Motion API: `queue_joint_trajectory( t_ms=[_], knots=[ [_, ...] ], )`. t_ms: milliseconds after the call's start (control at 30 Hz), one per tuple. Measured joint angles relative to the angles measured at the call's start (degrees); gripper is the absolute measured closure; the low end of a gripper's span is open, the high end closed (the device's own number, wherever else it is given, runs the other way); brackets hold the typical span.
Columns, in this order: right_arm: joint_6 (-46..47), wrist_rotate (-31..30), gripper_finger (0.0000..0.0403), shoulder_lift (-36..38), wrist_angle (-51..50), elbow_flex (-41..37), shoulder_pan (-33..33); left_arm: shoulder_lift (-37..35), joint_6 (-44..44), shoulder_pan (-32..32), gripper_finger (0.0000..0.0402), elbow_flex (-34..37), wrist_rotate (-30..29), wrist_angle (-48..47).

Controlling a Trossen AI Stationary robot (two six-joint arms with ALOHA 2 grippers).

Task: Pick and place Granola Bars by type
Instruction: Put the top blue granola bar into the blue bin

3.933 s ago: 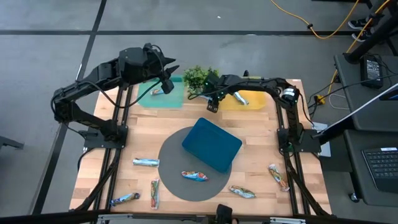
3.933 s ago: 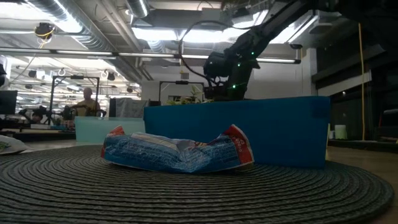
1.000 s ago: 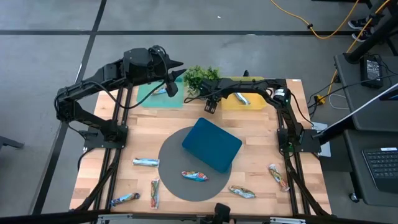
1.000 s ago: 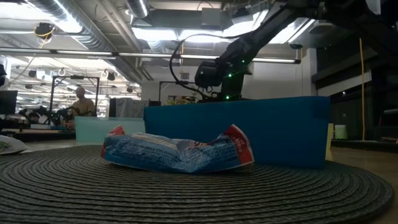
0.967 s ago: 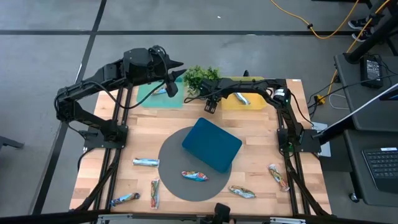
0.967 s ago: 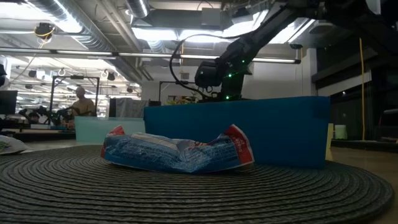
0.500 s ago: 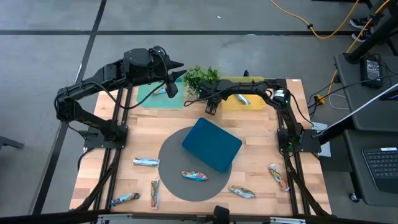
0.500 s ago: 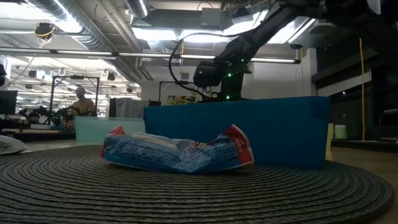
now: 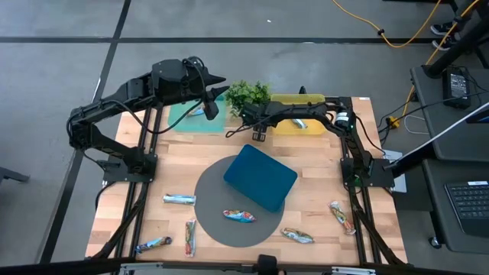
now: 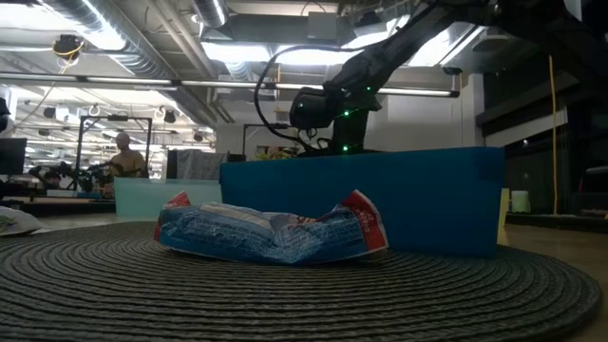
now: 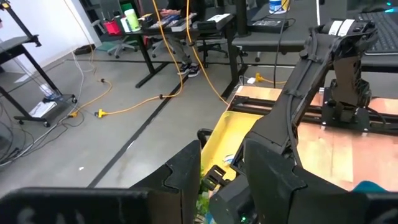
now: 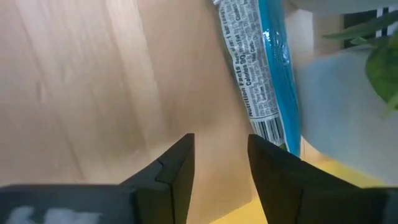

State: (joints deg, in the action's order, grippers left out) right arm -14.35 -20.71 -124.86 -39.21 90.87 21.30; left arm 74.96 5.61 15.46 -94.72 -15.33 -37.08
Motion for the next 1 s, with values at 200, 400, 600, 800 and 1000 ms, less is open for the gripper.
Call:
queue_joint_trajectory(
  t_ms=[200,400,600,800,1000],
  knots=[
    [-1.4,-0.6,0.0188,0.0,0.2,0.0,0.1,0.0,-0.4,0.0,0.0286,0.0,0.0,-0.2],
    [-1.2,-1.2,0.0124,0.0,0.2,0.0,1.1,0.0,-0.4,0.0,0.0286,0.0,0.0,-0.9],
    [-1.2,-1.2,0.0117,0.0,0.3,0.0,3.0,0.0,-0.3,0.0,0.0286,0.0,0.0,-0.9],
    [-0.9,2.8,0.0124,0.0,0.8,0.0,5.1,0.0,-0.4,0.0,0.0286,0.0,0.0,-0.9],
    [-1.0,5.6,0.0128,0.0,0.8,0.0,5.9,0.0,-0.4,0.0,0.0286,0.0,0.0,-0.9]
  ],
)
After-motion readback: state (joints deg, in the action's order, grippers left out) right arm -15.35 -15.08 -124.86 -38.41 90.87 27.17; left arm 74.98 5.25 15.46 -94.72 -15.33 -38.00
